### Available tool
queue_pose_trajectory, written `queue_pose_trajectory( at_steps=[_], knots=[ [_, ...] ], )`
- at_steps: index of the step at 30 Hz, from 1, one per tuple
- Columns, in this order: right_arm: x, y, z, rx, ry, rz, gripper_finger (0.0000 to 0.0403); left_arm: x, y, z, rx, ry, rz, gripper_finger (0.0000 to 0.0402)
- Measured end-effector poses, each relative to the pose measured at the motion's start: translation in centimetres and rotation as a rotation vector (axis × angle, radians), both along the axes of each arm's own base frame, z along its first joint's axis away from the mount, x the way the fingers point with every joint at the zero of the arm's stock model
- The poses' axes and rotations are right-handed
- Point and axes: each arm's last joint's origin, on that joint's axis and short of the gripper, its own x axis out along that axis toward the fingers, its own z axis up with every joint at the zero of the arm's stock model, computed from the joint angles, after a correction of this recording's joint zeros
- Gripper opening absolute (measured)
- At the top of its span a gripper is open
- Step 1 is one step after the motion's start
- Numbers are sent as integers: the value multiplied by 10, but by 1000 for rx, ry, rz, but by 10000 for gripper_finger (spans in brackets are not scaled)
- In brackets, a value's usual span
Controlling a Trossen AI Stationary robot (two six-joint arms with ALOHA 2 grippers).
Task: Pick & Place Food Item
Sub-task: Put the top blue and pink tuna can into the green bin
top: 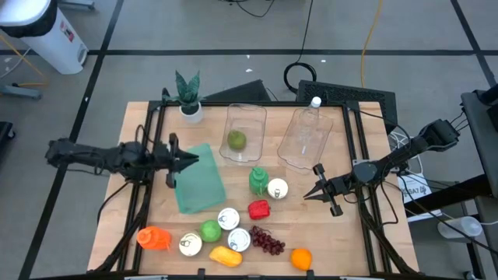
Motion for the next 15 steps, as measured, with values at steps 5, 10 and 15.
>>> queue_pose_trajectory(
  at_steps=[5, 10, 15],
  knots=[
    [0, 0, 0, -2, -6, -1, 18, -8, 1, -24, -2, -52, -9, 51],
    [0, 0, 0, 0, -5, 0, 18, -12, -1, -32, -7, -71, -112, 51],
    [0, 0, 0, 2, -4, 0, 18, -11, -3, -42, -27, -74, -120, 51]
  ],
)
